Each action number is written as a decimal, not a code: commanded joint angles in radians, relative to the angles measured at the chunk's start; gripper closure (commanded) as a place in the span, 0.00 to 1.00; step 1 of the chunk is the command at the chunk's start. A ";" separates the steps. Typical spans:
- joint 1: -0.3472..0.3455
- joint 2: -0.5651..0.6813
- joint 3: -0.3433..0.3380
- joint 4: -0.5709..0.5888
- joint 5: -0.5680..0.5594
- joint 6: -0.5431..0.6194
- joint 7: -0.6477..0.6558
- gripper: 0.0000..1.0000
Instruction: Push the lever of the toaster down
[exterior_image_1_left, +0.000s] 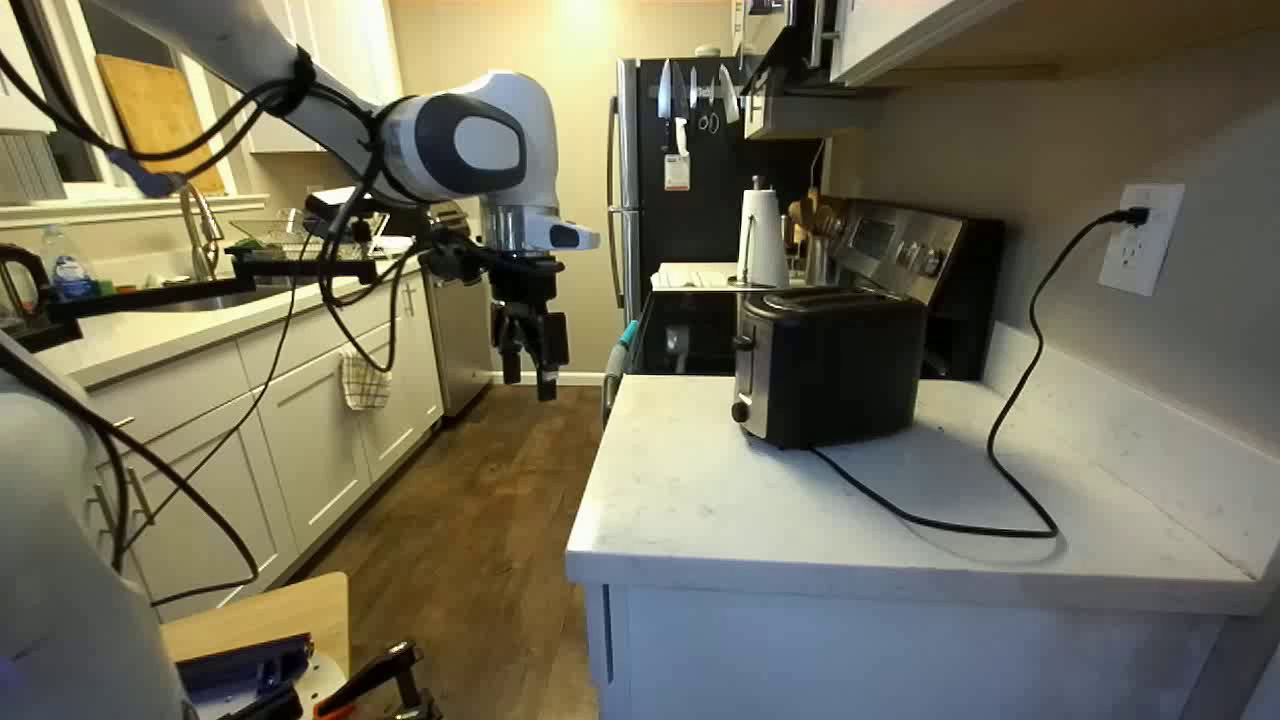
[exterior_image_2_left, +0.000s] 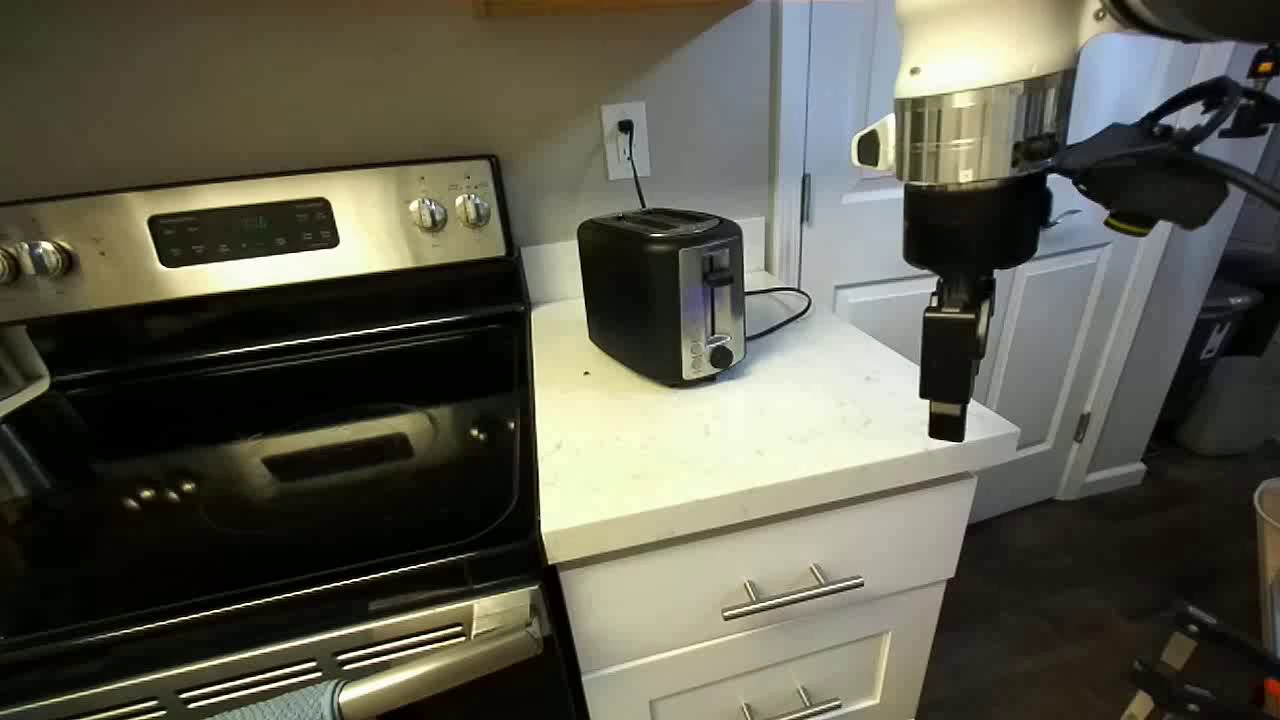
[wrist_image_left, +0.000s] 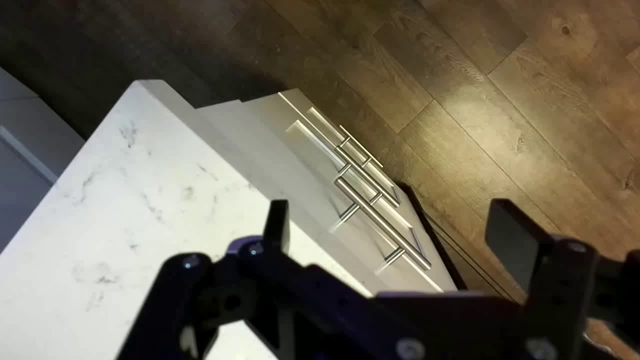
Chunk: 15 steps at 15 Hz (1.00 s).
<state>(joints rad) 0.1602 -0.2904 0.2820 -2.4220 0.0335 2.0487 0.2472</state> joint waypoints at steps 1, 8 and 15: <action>0.013 0.001 -0.013 0.001 -0.004 -0.001 0.003 0.00; 0.011 -0.020 -0.016 -0.016 0.001 0.002 0.018 0.00; 0.003 -0.153 -0.047 -0.066 0.039 -0.016 0.063 0.00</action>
<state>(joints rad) 0.1611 -0.3749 0.2528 -2.4566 0.0448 2.0348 0.2886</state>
